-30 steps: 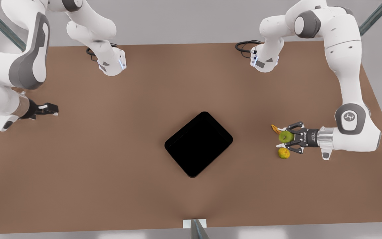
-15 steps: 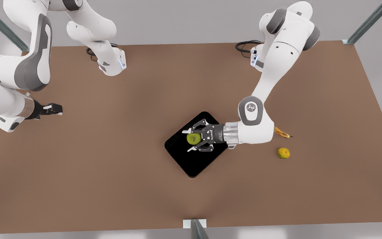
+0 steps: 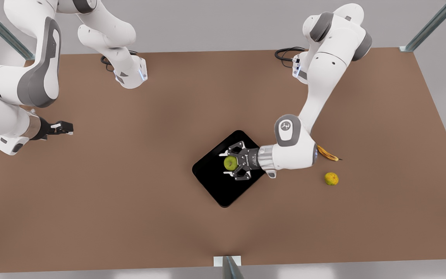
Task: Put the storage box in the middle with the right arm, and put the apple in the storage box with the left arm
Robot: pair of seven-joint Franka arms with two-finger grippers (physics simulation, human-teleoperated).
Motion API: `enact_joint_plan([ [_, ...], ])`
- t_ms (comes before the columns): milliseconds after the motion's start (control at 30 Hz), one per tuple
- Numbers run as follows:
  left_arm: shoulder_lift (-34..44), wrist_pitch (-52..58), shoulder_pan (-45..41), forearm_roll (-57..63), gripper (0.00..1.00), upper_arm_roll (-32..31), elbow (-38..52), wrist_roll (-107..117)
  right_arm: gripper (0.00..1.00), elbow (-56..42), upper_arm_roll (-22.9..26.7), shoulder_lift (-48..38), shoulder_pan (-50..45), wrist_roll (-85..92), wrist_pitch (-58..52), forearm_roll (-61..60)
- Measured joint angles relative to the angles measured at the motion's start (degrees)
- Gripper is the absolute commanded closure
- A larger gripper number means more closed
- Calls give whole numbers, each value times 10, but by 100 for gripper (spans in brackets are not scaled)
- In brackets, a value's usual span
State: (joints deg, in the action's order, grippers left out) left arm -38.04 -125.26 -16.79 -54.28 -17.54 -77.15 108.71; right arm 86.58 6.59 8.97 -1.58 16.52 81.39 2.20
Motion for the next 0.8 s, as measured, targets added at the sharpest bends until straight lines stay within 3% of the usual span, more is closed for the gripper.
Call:
enact_joint_plan([
  [133,-3,-17,-55,181,0,0,28,-2,0,0,0,1,0,0,0,0],
  [200,-2,-18,-55,249,0,1,30,-83,0,0,0,3,0,0,0,0],
  [267,-1,-3,-56,311,0,-1,43,-339,0,0,0,4,0,0,0,0],
  [367,14,28,-48,382,0,8,43,-352,0,-1,0,3,0,3,0,0],
  [433,66,81,-43,416,0,47,33,-401,0,-1,0,3,0,4,0,0],
  [467,96,153,-44,436,0,52,26,-486,0,-2,0,3,0,4,0,0],
  [533,191,285,-41,465,0,123,7,-699,0,-4,0,3,0,5,2,1],
  [667,408,343,-45,502,0,274,-148,-1019,0,-5,0,3,0,6,3,2],
  [700,438,362,-4,507,0,282,-161,-1053,0,-5,0,3,0,6,3,2],
  [733,421,386,138,511,0,178,-147,-1069,0,-5,0,3,0,6,3,2],
  [800,306,480,154,516,0,153,19,-1071,0,-5,0,2,0,6,3,2],
])
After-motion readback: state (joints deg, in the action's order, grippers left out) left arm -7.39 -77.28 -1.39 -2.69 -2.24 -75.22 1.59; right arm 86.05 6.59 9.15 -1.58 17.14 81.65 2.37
